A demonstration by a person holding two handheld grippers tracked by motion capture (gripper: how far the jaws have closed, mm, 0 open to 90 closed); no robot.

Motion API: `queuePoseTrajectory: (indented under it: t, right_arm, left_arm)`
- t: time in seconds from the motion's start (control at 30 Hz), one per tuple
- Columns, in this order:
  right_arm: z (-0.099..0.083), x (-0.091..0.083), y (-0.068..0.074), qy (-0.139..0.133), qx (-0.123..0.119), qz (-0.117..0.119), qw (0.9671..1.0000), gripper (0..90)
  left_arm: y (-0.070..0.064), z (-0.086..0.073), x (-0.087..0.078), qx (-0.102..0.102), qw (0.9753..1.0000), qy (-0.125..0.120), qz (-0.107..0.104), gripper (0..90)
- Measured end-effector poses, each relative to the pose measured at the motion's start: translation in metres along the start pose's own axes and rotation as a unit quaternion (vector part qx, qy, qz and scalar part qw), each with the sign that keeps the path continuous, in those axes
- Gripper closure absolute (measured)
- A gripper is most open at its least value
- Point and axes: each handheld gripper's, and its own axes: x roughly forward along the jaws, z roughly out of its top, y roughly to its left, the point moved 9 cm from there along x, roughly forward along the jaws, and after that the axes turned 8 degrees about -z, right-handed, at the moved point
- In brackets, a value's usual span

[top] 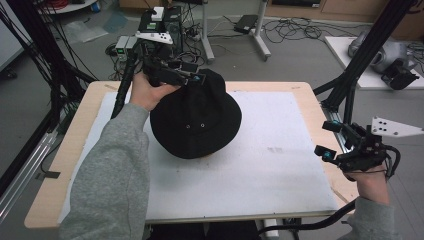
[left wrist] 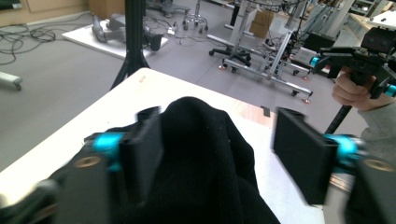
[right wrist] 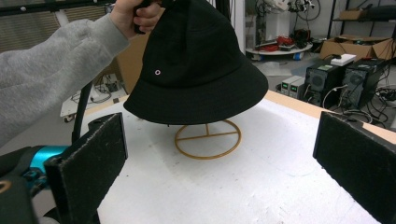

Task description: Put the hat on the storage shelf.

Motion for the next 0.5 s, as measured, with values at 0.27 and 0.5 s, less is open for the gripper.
queuePoseTrajectory:
  t: [0.27, 0.5]
  right_arm:
    - [-0.002, 0.003, 0.000, 0.003, -0.002, 0.000, 1.0000, 2.0]
    - [-0.002, 0.003, 0.000, 0.006, 0.003, 0.001, 1.0000, 2.1]
  left_arm:
    - [0.004, 0.004, -0.009, -0.007, 0.9994, -0.005, 0.033, 6.9]
    - [-0.001, 0.007, -0.013, -0.002, 0.9993, -0.012, 0.034, 6.9]
